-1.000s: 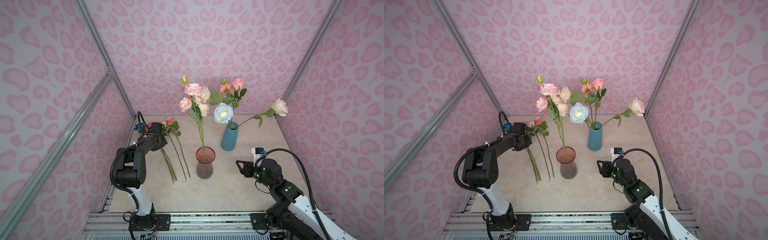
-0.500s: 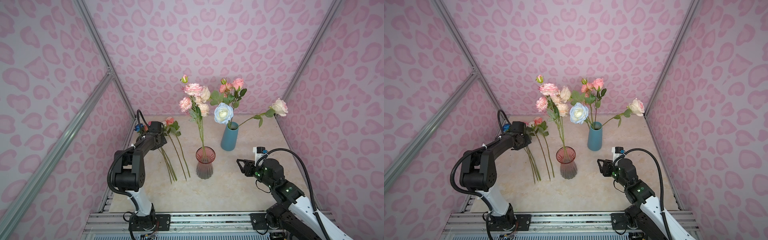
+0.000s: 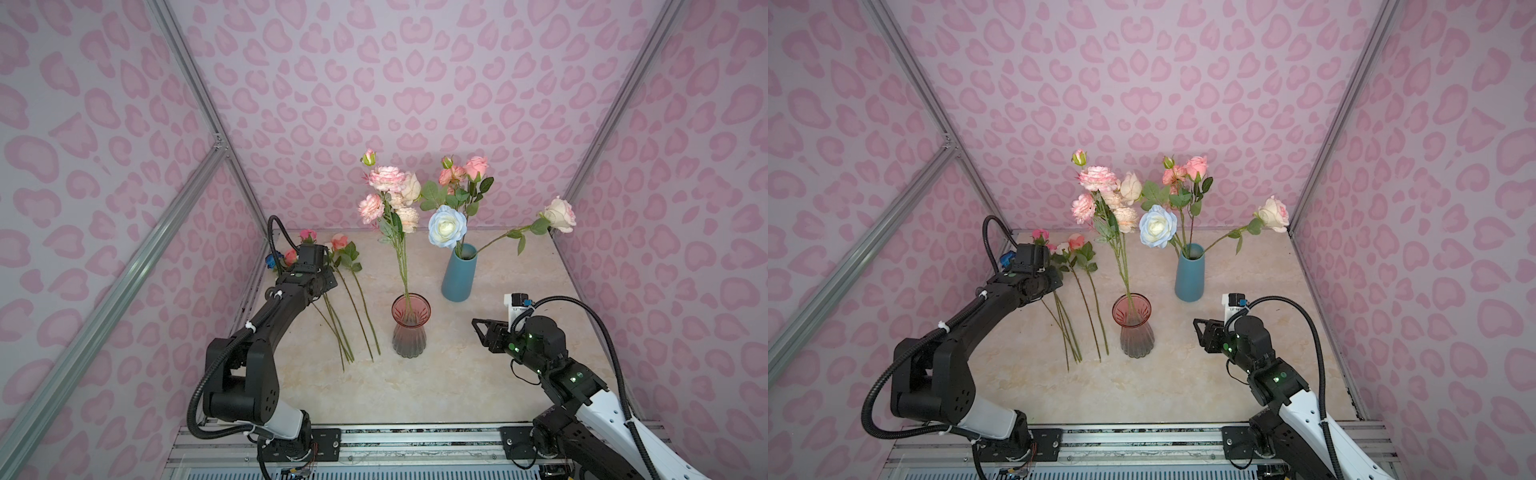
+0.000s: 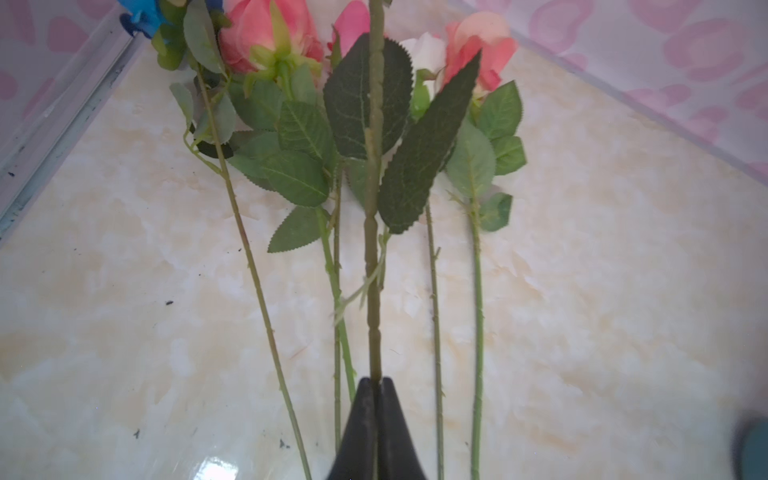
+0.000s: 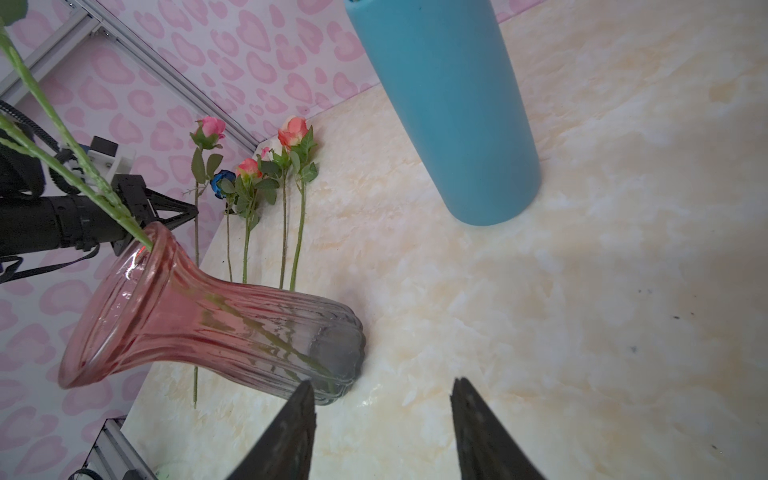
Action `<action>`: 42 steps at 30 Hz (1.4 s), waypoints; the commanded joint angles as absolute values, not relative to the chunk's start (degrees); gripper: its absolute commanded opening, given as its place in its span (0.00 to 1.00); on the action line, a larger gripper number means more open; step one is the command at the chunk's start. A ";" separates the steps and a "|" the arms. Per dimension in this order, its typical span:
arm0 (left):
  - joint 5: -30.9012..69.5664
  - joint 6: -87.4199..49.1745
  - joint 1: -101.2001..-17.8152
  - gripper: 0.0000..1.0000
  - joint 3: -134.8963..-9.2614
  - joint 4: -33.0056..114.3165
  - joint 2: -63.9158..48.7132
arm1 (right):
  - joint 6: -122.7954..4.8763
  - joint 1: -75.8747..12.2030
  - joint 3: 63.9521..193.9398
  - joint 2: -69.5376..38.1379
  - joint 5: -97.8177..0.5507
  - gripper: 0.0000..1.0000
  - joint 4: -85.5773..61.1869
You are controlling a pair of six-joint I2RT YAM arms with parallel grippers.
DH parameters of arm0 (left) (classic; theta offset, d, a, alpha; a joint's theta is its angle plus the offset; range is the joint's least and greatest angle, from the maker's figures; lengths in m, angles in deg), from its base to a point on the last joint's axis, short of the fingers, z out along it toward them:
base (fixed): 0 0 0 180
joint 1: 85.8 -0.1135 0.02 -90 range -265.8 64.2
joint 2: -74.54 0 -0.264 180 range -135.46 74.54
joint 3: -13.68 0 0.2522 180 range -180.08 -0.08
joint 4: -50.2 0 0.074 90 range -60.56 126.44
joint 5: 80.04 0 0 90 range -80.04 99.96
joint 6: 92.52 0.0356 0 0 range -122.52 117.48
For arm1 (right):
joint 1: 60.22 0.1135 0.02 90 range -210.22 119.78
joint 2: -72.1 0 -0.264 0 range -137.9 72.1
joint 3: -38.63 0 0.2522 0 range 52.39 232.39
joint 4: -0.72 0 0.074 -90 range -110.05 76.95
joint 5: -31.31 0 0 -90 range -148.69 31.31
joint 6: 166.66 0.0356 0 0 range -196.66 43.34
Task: Arrange the flowers into the vase
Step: 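Lower the left gripper onto the loose stems and grasp the hot-pink rose, then lift the hot-pink rose and carry it over the pink vase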
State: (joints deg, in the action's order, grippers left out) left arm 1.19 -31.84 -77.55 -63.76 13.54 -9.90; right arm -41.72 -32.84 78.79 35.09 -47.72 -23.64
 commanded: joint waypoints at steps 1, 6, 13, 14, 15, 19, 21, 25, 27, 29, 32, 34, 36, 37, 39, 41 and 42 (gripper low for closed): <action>1.60 -30.61 -76.98 0.04 -63.59 13.48 -3.00 | -42.11 -32.93 79.44 35.34 -47.65 0.54 -23.06; 4.01 -27.99 -76.86 0.04 -64.77 13.13 9.43 | -41.45 -32.80 80.01 35.88 -47.41 0.54 -23.05; 18.43 -22.94 -75.94 0.04 -57.87 27.80 27.36 | -41.87 -32.59 79.91 36.77 -49.76 0.53 -23.45; 19.55 -22.38 -75.66 0.04 -57.82 29.06 29.35 | -42.04 -32.53 79.99 36.83 -49.98 0.53 -23.69; 20.38 -21.85 -75.58 0.04 -58.08 29.90 30.75 | -42.22 -32.52 79.94 36.99 -50.21 0.53 -23.76; 23.03 -23.12 -75.19 0.03 -59.22 35.70 35.50 | -42.30 -32.51 79.99 38.22 -51.85 0.53 -24.80; 25.04 -25.18 -75.09 0.03 -59.22 40.01 36.81 | -42.20 -32.49 80.08 38.95 -52.43 0.53 -24.89; 29.43 -30.90 -74.03 0.03 -61.68 46.84 35.19 | -41.93 -32.45 80.39 39.06 -53.16 0.53 -24.79; 29.98 -31.88 -72.01 0.03 -62.68 50.78 33.86 | -41.60 -32.47 80.35 38.87 -53.29 0.53 -24.56; 28.68 -30.61 -68.82 0.03 -63.77 52.80 32.36 | -41.46 -32.48 80.20 38.78 -53.26 0.53 -24.34; 26.66 -27.86 -62.55 0.03 -65.25 56.12 29.02 | -41.15 -32.49 80.09 38.79 -53.41 0.52 -24.31; 24.85 -25.73 -57.89 0.03 -65.65 58.46 26.16 | -41.03 -32.49 80.08 38.88 -53.67 0.52 -24.37; 22.23 -22.37 -53.24 0.03 -66.02 59.97 23.18 | -41.11 -32.47 80.16 38.87 -53.76 0.52 -24.55; 21.03 -20.91 -51.10 0.03 -65.93 61.00 21.64 | -41.07 -32.45 80.28 38.81 -53.73 0.52 -24.75; 19.15 -18.32 -47.69 0.03 -66.17 61.65 19.09 | -41.08 -32.45 80.68 38.90 -53.02 0.53 -25.19; 16.71 -15.96 -45.03 0.03 -65.47 62.32 17.01 | -41.23 -32.47 81.12 39.14 -52.13 0.52 -25.61; 15.94 -15.31 -44.46 0.03 -64.75 62.98 16.23 | -41.37 -32.45 81.23 39.38 -52.09 0.53 -25.84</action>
State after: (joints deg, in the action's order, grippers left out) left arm 20.11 -20.14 -45.88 -65.22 57.78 17.51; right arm -41.09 -32.58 80.67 38.98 -52.62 -25.56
